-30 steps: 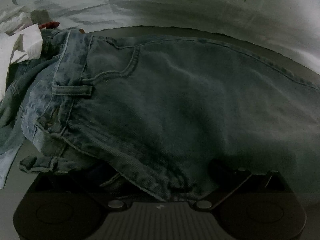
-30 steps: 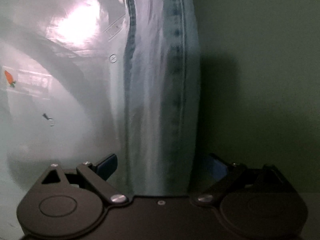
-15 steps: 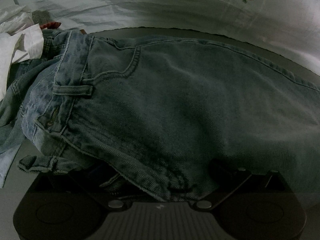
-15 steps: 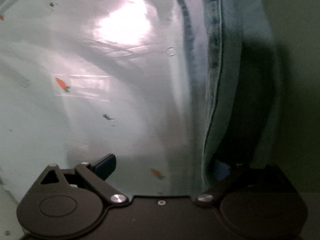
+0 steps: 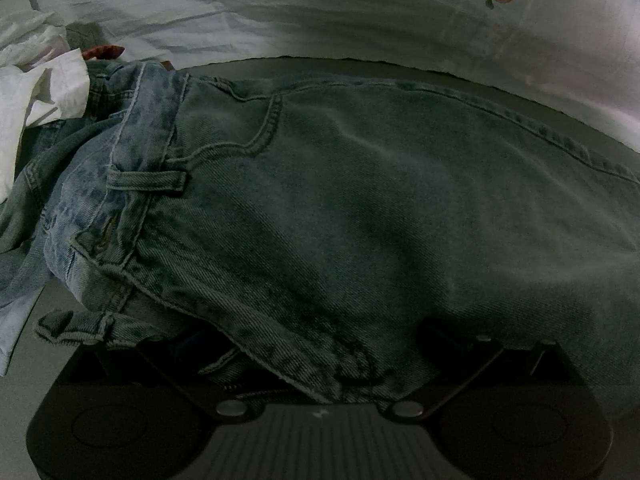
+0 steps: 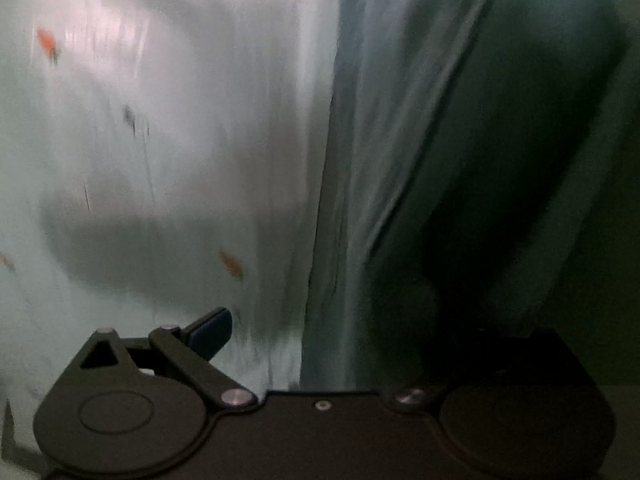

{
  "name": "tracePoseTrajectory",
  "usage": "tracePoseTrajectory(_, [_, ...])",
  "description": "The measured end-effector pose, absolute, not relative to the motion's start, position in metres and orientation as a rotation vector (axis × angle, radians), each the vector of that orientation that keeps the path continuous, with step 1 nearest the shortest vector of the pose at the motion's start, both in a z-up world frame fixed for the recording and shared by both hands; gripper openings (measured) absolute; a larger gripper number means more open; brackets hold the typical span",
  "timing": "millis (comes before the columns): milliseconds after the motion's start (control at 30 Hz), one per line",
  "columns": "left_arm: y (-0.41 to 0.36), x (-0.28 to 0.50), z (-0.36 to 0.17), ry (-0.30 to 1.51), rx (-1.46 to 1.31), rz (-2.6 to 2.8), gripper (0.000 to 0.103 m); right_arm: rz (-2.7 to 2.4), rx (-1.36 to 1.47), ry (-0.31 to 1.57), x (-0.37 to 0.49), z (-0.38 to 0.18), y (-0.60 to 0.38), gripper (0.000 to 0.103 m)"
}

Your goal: Fold clothes

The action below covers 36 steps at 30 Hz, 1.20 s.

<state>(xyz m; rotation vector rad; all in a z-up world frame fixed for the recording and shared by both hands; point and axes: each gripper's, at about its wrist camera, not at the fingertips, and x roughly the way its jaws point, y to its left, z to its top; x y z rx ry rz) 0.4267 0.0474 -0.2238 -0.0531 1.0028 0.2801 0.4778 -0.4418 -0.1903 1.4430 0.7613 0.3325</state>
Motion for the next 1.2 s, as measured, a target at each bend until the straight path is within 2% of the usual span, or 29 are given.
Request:
tracePoseTrajectory(133, [0.048,0.428,-0.222,1.014,-0.057,0.277,0.103,0.401,1.245,0.871,0.502,-0.176,-0.396,0.103])
tracePoseTrajectory(333, [0.067,0.431,-0.207,1.051,-0.146,0.228,0.103,0.424,1.135,0.942,0.525,-0.163,-0.36,0.103])
tracePoseTrajectory(533, [0.093,0.426,-0.192,1.014,-0.268,0.255,0.102,0.552,1.123,0.978,0.518,-0.157,-0.362,0.103])
tracePoseTrajectory(667, [0.1,0.427,-0.197,1.025,-0.244,0.266,0.103,0.697,1.32,0.861,0.522,-0.153,-0.377,0.103])
tracePoseTrajectory(767, [0.098,0.428,-0.2,1.025,-0.233,0.261,0.103,0.737,1.377,0.848,0.524,-0.151,-0.381,0.103])
tracePoseTrajectory(867, [0.095,0.428,-0.204,1.034,-0.191,0.267,0.103,0.616,1.066,0.998,0.53,-0.145,-0.361,0.102])
tracePoseTrajectory(967, [0.089,0.428,-0.207,1.036,-0.149,0.271,0.103,0.572,0.843,1.064,0.531,-0.144,-0.331,0.102])
tracePoseTrajectory(1200, [0.095,0.428,-0.207,1.026,-0.17,0.261,0.103,0.68,0.901,1.104,0.537,-0.157,-0.272,0.102])
